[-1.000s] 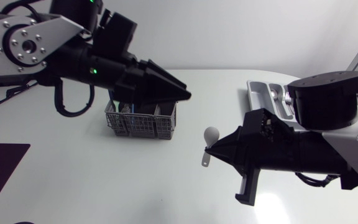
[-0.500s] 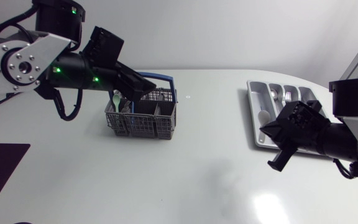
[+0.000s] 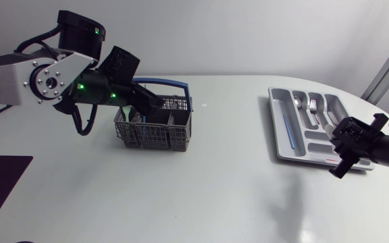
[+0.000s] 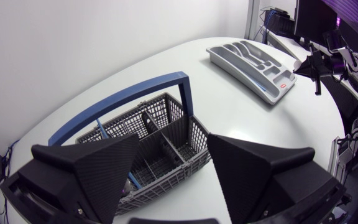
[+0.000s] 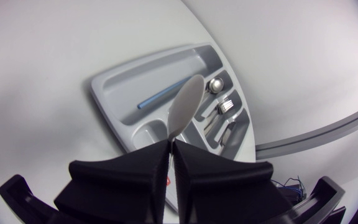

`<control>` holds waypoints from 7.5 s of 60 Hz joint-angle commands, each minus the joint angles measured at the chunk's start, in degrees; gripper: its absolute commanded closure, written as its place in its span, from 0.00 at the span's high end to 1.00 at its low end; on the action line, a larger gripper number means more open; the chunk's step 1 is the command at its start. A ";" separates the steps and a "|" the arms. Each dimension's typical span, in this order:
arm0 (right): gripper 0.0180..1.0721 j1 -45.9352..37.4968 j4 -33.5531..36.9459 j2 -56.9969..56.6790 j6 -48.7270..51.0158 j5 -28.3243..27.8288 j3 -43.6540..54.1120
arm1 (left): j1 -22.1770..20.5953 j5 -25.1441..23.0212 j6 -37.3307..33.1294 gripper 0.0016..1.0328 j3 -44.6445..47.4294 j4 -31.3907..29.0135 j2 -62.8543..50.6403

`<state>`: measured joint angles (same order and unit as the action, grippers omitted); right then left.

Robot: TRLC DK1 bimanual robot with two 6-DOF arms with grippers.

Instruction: Unload the cutlery basket into the drawer organizer.

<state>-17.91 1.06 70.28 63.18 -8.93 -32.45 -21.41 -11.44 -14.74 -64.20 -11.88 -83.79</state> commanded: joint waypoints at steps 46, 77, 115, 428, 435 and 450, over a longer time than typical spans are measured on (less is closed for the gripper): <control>0.78 -3.09 -16.88 21.48 8.72 10.86 -0.07 | 2.16 2.83 1.82 0.75 0.13 0.98 -2.87; 0.91 -3.09 2.63 4.95 -7.63 8.58 -6.23 | 0.05 10.56 6.13 0.75 -0.48 2.65 -5.33; 0.91 7.28 10.37 -2.08 -20.73 8.75 -4.99 | -0.30 23.48 13.95 0.59 -3.65 11.00 -15.53; 0.07 23.45 24.16 10.67 -52.81 -14.45 -23.80 | 15.43 -14.22 4.72 0.66 -11.03 -11.15 -0.85; 0.08 18.00 23.20 14.18 -53.95 -12.25 -25.21 | 14.82 -7.89 2.17 0.66 -11.38 -14.66 -2.52; 0.09 11.41 21.26 26.31 -58.70 -6.19 -31.71 | 7.61 5.90 1.65 0.66 -11.56 -17.74 -4.63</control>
<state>-4.91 22.98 92.88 7.22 -16.27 -61.08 -11.90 -7.62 -12.08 -74.32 -28.64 -87.15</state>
